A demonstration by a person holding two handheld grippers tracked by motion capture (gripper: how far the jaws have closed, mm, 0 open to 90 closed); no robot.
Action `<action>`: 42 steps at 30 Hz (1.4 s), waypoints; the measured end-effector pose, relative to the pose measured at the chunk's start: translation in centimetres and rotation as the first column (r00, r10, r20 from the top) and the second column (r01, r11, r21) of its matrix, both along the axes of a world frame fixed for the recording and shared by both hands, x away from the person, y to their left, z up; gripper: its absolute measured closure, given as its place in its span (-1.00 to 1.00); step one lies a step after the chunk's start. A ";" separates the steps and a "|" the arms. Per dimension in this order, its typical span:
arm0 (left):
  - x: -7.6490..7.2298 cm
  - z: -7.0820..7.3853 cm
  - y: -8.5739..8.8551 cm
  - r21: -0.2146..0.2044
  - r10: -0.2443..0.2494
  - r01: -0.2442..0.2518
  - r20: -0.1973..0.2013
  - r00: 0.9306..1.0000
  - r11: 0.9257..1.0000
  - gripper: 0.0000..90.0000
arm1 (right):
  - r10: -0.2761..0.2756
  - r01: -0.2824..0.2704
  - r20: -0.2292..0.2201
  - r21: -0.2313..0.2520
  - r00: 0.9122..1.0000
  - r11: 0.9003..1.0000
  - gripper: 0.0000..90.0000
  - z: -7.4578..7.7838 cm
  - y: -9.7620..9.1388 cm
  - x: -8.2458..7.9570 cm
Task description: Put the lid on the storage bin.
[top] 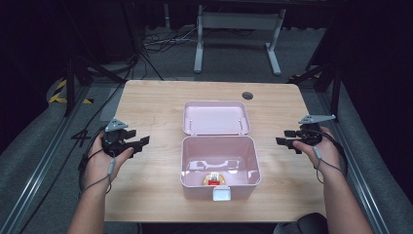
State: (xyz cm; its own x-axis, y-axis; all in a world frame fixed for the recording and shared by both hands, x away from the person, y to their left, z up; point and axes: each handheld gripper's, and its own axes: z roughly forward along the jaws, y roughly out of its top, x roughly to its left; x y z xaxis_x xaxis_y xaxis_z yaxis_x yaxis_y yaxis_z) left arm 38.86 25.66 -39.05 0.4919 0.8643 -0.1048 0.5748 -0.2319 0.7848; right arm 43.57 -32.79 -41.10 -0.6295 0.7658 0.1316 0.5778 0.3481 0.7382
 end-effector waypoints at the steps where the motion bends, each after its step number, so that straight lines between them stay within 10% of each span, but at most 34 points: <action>1: 0.3 0.3 -0.4 0.058 -0.031 0.030 0.024 0.999 0.998 -0.29 | 0.004 -0.004 0.003 0.001 1.000 1.000 -0.04 0.0 0.0 -0.1; 4: 0.6 0.6 -1.4 0.151 -0.060 0.054 0.035 0.998 0.987 -0.31 | 0.007 -0.007 0.014 0.001 1.000 1.000 -0.05 0.0 0.0 -0.3; 8: 1.2 1.5 -2.6 0.034 -0.069 0.070 -0.010 0.998 0.997 -0.22 | 0.016 -0.016 0.023 -0.010 1.000 1.000 -0.06 -0.1 0.1 -0.6; 16: 3.6 4.5 -4.1 -0.085 -0.069 0.072 0.044 0.997 0.994 -0.12 | 0.025 -0.024 0.031 -0.020 0.999 1.000 -0.09 -0.7 0.3 -1.1; 25: 6.3 6.6 -6.6 -0.072 -0.136 0.141 0.065 0.989 0.987 -0.18 | 0.064 -0.062 0.052 -0.045 0.997 0.997 -0.15 -1.2 0.8 -1.6; 38: 12.8 5.3 -9.0 -0.094 -0.122 0.124 0.029 0.992 0.988 -0.17 | 0.111 -0.108 0.116 -0.033 0.987 0.994 -0.11 -0.8 1.1 -2.5; 42: 14.4 4.5 -9.7 -0.159 -0.157 0.156 0.010 0.988 0.975 -0.17 | 0.125 -0.123 0.134 -0.022 0.983 0.992 -0.11 -0.6 1.2 -2.8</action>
